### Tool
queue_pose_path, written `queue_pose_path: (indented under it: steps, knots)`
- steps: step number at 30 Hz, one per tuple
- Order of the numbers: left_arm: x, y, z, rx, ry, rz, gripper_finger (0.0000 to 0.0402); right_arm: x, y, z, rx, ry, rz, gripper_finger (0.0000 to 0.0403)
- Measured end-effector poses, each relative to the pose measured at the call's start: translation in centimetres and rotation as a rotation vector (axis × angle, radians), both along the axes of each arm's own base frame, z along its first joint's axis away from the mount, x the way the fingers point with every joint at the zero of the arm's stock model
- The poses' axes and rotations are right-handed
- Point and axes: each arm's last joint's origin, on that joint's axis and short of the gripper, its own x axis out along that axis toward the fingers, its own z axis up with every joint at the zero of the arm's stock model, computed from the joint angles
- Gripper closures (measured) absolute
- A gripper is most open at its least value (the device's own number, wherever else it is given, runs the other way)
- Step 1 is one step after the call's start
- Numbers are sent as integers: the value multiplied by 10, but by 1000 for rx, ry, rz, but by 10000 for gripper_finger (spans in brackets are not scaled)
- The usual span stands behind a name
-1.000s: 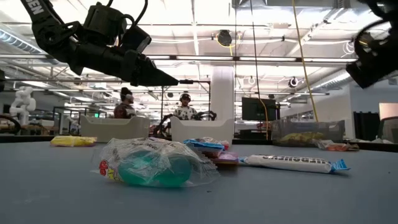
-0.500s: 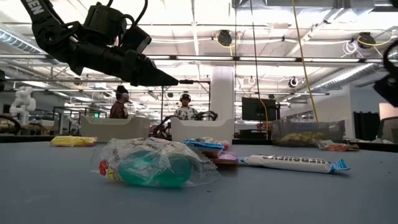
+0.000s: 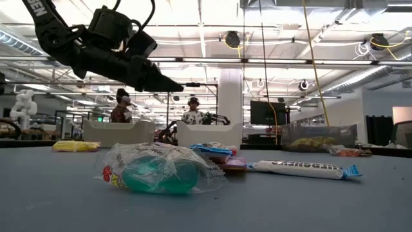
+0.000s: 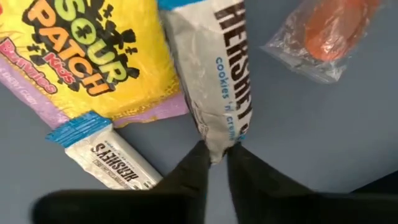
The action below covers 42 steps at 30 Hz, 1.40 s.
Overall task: Sort candy
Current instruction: Put the white chocolate into the white bin
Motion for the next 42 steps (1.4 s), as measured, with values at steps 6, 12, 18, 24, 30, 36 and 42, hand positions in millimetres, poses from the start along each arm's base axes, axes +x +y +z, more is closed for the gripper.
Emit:
queue_pose_path:
  steps: [6, 12, 18, 24, 30, 36, 42]
  knots:
    - [-4, 12, -1, -93, 0, 0, 295, 1, 1, 6, -3, -3, 24, 391]
    - [-5, 17, -1, -96, -3, 8, 295, 10, 3, 29, -77, -91, 73, 400]
    - [-8, 26, -1, -90, -4, 42, 295, 35, -9, 56, -245, -282, 121, 400]
    - [-10, 32, 0, -91, -18, 71, 295, 67, -57, 62, -510, -382, 202, 402]
    - [-10, 33, 0, -92, -18, 72, 295, 109, -137, 67, -696, -459, 280, 402]
    - [-10, 33, 0, -90, -22, 72, 295, 136, -237, 83, -810, -648, 330, 403]
    - [-10, 33, 0, -91, -21, 72, 295, 133, -318, 91, -846, -744, 362, 403]
